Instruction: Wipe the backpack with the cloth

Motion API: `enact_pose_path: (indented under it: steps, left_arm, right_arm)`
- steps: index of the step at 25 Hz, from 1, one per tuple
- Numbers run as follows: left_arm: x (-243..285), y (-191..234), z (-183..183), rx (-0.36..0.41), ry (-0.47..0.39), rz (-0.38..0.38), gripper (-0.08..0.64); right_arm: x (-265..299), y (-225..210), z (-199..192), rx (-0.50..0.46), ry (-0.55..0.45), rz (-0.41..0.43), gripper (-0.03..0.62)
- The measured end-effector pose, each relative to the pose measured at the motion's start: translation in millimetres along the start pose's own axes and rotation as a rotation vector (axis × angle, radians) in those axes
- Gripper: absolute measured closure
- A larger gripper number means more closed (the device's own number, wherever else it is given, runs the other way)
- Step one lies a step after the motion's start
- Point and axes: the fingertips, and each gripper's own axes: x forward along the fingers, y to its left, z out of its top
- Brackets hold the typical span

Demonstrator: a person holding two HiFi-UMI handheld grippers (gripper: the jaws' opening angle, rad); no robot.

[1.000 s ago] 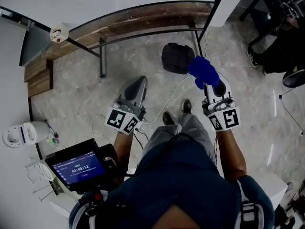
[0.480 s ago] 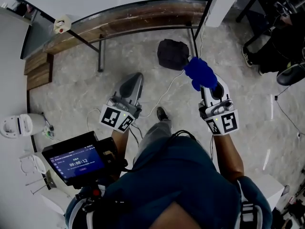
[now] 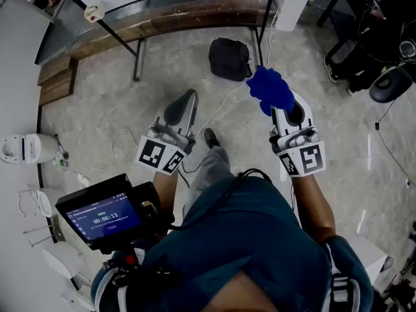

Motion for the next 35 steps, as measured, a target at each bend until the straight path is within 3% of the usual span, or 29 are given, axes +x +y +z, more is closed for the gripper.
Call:
enact_pose_path:
  steps: [2, 6, 9, 18, 20, 35]
  left_arm:
    - [-9, -20, 2, 0.001, -0.004, 0.011, 0.558]
    - [-40, -126, 20, 0.032, -0.037, 0.013, 0.558]
    - [-78, -161, 38, 0.044, -0.063, 0.028, 0.558]
    - [-263, -172, 89, 0.080, -0.114, 0.027, 0.558]
    - [-285, -178, 93, 0.078, -0.117, 0.015, 0.558]
    - [-276, -203, 90, 0.066, -0.096, -0.074, 0.558]
  right_arm:
    - [-20, 0, 6, 0.006, 0.005, 0.006, 0.541]
    - [-126, 1, 45, 0.024, 0.004, 0.019, 0.541]
    - [-169, 24, 64, 0.057, 0.015, 0.035, 0.541]
    - [-222, 199, 97, 0.053, -0.016, 0.054, 0.541]
    - [-235, 222, 101, 0.049, -0.015, 0.048, 0.541]
    - [-248, 219, 111, 0.043, -0.030, 0.009, 0.541]
